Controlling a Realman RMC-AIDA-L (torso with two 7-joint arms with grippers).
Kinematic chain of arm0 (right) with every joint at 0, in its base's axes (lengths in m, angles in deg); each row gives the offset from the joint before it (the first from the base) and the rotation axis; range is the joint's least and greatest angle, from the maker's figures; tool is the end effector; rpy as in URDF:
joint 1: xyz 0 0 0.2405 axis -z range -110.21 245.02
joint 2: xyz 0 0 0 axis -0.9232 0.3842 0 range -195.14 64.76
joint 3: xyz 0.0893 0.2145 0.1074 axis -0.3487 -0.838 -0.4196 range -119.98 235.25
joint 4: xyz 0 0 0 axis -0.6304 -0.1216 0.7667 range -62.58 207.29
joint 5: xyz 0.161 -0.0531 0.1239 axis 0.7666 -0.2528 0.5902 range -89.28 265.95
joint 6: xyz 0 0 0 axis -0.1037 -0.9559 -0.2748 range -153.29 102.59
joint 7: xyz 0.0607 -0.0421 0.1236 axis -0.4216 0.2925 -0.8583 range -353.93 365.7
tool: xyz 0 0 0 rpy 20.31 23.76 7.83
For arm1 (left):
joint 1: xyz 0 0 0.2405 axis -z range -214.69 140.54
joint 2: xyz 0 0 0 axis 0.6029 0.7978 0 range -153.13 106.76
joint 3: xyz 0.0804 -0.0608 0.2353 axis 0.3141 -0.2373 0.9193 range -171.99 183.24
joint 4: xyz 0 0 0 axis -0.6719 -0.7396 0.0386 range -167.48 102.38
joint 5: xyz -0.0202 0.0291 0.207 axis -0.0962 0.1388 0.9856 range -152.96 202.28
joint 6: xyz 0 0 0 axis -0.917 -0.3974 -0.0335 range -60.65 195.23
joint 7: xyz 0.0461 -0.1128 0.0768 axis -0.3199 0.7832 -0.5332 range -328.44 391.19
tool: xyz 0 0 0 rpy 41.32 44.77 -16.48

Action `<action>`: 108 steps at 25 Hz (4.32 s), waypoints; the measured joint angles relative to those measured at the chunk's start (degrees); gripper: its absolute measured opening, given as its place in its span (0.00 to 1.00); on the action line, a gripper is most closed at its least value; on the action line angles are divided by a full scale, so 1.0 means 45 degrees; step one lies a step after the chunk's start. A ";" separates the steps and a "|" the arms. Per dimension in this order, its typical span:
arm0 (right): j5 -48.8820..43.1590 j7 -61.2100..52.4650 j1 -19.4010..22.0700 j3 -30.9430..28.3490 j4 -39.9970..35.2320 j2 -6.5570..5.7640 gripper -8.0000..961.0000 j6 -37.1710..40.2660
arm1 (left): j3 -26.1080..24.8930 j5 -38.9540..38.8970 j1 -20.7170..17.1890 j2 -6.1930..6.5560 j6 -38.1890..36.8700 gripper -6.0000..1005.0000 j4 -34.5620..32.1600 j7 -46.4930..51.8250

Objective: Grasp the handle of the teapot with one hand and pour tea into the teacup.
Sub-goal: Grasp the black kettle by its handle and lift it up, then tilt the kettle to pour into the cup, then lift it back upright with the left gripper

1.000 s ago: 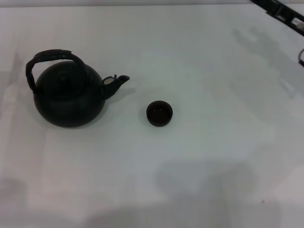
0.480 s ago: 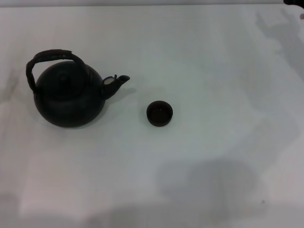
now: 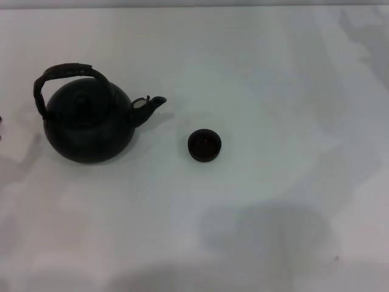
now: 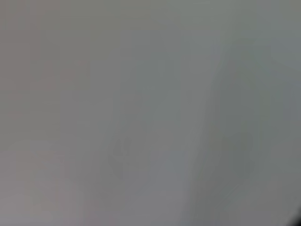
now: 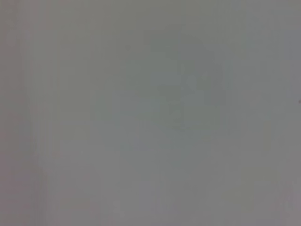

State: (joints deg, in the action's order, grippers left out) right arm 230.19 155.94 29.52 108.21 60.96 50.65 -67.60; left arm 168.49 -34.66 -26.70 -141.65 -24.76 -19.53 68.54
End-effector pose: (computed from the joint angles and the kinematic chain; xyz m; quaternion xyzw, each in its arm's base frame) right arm 0.3173 0.4292 0.0371 -0.7075 0.2988 0.2500 0.5897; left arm -0.3913 0.1996 0.0262 -0.7362 -0.2788 -0.3397 0.5146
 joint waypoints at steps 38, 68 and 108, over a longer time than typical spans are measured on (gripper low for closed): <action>0.0039 -0.0612 0.0288 -0.0009 0.0517 0.0078 0.88 -0.0496 | -0.0127 0.1242 0.1696 -0.0081 0.1685 0.60 -0.1020 -0.1967; 0.0038 -0.0614 0.0359 -0.0009 0.0581 0.0077 0.88 -0.0351 | -0.0079 0.0411 0.2683 -0.0090 0.0522 0.13 -0.2015 -0.5403; 0.0038 -0.0624 0.0144 -0.0010 0.1034 0.0002 0.88 0.0044 | 0.0000 0.2812 0.5257 0.0013 0.2215 0.11 -0.1322 -0.6943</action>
State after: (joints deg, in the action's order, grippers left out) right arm 230.36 153.14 30.17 108.17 65.61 50.66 -67.40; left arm 168.49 -22.01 -3.04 -141.59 -14.80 -25.48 37.30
